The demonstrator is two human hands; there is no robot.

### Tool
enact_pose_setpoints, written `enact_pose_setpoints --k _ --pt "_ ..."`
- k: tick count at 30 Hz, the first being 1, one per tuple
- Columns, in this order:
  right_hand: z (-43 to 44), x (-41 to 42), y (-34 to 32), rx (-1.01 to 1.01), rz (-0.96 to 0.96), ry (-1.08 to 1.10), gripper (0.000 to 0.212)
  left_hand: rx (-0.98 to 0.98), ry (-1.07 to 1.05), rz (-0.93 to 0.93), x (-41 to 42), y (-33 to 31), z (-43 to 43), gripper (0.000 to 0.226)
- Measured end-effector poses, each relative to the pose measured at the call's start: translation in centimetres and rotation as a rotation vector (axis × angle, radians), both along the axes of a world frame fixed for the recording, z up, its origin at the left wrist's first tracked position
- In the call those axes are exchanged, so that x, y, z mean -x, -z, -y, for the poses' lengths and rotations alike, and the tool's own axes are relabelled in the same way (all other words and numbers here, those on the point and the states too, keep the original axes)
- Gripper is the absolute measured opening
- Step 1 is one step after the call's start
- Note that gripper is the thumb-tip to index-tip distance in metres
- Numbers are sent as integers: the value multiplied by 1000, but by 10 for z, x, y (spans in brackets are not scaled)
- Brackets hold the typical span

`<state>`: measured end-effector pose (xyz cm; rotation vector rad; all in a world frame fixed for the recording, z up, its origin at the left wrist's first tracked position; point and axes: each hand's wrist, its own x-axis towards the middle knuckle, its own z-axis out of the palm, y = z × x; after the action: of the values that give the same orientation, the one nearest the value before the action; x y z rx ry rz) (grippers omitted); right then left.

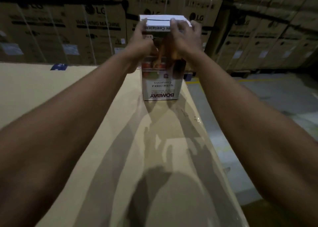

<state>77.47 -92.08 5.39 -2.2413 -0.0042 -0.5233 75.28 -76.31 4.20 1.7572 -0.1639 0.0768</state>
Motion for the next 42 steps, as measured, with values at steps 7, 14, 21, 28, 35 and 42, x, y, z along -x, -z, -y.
enact_pose_setpoints --k 7,14,21,28,35,42 --pt "15 66 21 74 107 41 44 58 -18 25 55 37 -2 110" --pt "31 160 4 72 83 36 36 32 -101 30 153 28 8 99" --pt "47 326 10 4 108 18 31 -53 -117 70 331 20 14 97" --pt "42 514 8 -183 73 1 34 -135 -90 97 515 12 -2 82" --pt "27 628 14 -238 61 -17 57 -208 -218 161 614 15 -21 78" --pt "43 647 28 -467 -168 -79 90 -660 -379 315 626 -8 -3 74"
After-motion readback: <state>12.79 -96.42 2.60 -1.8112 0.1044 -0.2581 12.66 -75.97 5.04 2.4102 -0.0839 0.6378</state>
